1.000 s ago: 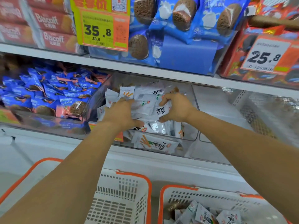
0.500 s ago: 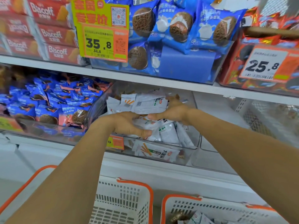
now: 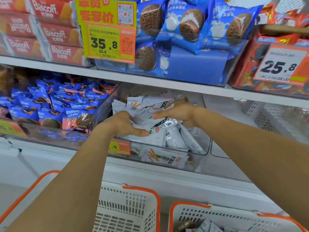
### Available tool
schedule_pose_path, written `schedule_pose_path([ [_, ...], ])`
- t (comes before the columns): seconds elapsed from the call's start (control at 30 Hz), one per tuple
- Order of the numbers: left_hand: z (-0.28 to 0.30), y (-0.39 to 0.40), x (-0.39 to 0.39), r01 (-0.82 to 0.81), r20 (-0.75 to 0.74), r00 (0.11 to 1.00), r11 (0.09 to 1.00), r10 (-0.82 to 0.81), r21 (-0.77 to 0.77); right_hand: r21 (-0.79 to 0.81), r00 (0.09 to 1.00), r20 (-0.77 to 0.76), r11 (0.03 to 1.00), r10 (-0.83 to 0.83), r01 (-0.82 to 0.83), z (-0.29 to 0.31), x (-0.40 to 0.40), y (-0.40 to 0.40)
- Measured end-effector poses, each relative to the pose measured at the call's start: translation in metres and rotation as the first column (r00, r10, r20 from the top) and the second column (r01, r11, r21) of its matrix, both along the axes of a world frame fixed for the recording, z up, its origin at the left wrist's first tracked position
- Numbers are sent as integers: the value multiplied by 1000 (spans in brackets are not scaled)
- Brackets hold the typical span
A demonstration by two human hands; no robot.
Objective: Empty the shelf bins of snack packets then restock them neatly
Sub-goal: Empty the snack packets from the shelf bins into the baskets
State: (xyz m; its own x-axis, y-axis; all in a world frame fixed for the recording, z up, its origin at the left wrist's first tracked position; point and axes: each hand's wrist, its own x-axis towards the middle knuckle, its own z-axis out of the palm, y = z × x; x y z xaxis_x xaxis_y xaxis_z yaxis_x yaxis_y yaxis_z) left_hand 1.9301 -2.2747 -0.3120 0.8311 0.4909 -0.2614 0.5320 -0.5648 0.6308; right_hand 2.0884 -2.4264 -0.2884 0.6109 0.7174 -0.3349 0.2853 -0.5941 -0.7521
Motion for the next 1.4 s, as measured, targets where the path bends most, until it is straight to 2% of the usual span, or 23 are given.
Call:
schedule_pose_path([
  [0.1, 3, 0, -4, 53, 14, 999, 999, -53, 5, -41, 997, -57, 998, 48, -50, 0, 4, -1],
  [0.23, 10, 7, -9, 85, 28, 996, 994, -84, -62, -36, 990, 15, 989, 141, -140, 10, 0, -14],
  [0.33, 9, 4, -8, 36, 78, 996, 997, -30, -69, -18, 987, 33, 988, 155, -154, 7, -6, -16],
  [0.47, -2, -1, -5, -77, 139, 986, 993, 89, -90, -106, 979, 137, 985, 148, -134, 3, -10, -13],
  [0.53, -7, 3, -2, -71, 146, 985, 992, 87, -109, -127, 978, 157, 985, 133, -114, 0, -12, -10],
  [0.63, -5, 4, -4, -14, 144, 989, 984, 39, -176, -77, 988, 93, 991, 119, -112, -1, -11, -11],
  [0.77, -1, 6, -9, 56, 149, 989, 959, -14, -278, 25, 981, -22, 981, 193, -192, 0, -13, -17],
  [0.87, 0, 4, -11, 77, 142, 988, 983, -53, -169, -41, 968, 103, 974, 228, -224, -1, -13, -19],
  [0.93, -1, 2, -11, 56, 213, 977, 990, -27, -131, -73, 950, 192, 969, 246, -236, -4, -13, -21],
  [1.03, -1, -2, -13, 22, 348, 937, 987, 36, -160, 39, 949, 247, 976, 197, -212, -8, -11, -26],
  [1.2, 17, -15, -9, -12, 605, 795, 998, 44, -56, 272, 919, 387, 944, 72, -189, 16, -14, -42],
  [1.27, 24, -23, -10, -2, 661, 750, 1000, 11, -15, 303, 898, 433, 925, 81, -230, 27, -18, -51],
  [1.4, 27, -49, -19, 20, 679, 733, 999, -44, 43, 312, 858, 509, 914, 70, -259, 30, -27, -76],
])
